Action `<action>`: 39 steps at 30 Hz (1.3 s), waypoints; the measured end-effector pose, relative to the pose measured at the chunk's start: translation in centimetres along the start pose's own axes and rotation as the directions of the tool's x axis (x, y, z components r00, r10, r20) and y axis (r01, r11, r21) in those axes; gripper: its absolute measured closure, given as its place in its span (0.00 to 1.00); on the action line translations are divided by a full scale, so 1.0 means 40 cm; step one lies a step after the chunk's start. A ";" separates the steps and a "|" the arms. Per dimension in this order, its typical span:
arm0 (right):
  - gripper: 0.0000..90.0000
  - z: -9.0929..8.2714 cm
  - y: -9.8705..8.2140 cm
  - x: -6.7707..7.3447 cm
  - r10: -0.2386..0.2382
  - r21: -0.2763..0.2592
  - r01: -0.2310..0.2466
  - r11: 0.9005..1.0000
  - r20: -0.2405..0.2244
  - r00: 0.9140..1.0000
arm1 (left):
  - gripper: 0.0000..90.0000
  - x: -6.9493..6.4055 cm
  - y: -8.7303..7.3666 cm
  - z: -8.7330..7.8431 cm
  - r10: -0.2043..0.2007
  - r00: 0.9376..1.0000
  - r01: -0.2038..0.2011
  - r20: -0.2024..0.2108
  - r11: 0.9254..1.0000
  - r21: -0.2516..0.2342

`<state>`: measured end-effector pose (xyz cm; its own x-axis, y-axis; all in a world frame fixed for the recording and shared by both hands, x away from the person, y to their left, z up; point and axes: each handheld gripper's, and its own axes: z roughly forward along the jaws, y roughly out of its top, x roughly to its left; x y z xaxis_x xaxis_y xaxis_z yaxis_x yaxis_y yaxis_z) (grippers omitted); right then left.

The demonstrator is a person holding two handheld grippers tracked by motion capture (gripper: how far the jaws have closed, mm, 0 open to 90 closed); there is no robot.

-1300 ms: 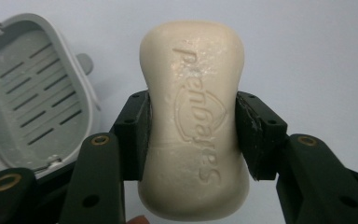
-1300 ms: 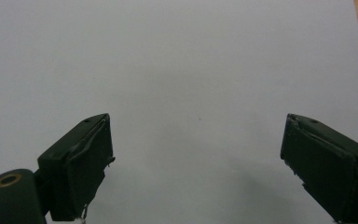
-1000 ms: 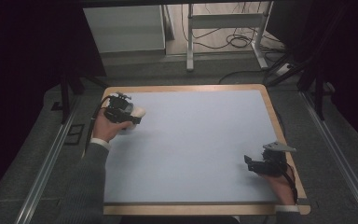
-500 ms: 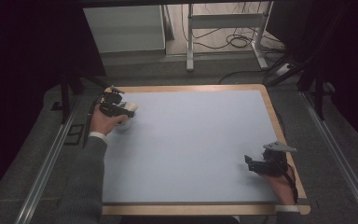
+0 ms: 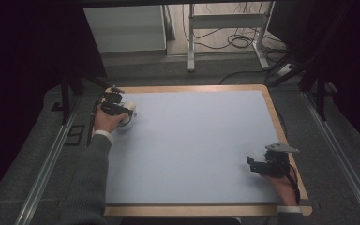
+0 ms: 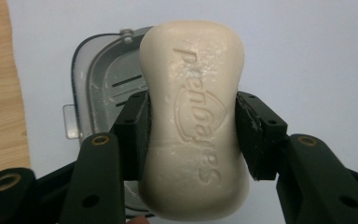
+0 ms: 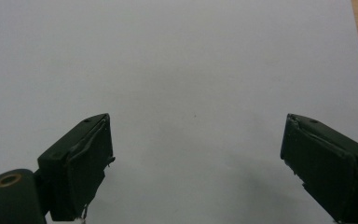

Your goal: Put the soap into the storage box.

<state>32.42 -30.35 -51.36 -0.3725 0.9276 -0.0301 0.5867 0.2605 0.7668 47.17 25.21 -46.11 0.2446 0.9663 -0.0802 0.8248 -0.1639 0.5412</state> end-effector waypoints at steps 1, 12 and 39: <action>0.10 0.000 0.000 0.000 0.000 0.000 0.000 1.000 0.000 1.000 | 0.55 0.004 0.000 0.003 0.001 1.000 -0.001 -0.007 1.000 0.011; 0.10 0.001 -0.002 -0.001 -0.002 0.005 0.002 1.000 0.002 1.000 | 0.54 -0.003 -0.011 0.035 0.010 0.999 -0.009 -0.036 0.999 0.037; 0.10 -0.009 -0.004 0.002 -0.001 -0.001 0.001 1.000 0.010 1.000 | 0.32 -0.146 -0.201 -0.122 0.218 0.952 -0.175 0.216 0.964 -0.202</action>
<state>32.02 -30.42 -51.27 -0.3655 0.9300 -0.0376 0.5855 0.2612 0.7675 36.63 21.87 -45.93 0.5230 0.8410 -0.1388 0.6490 -0.2873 0.7044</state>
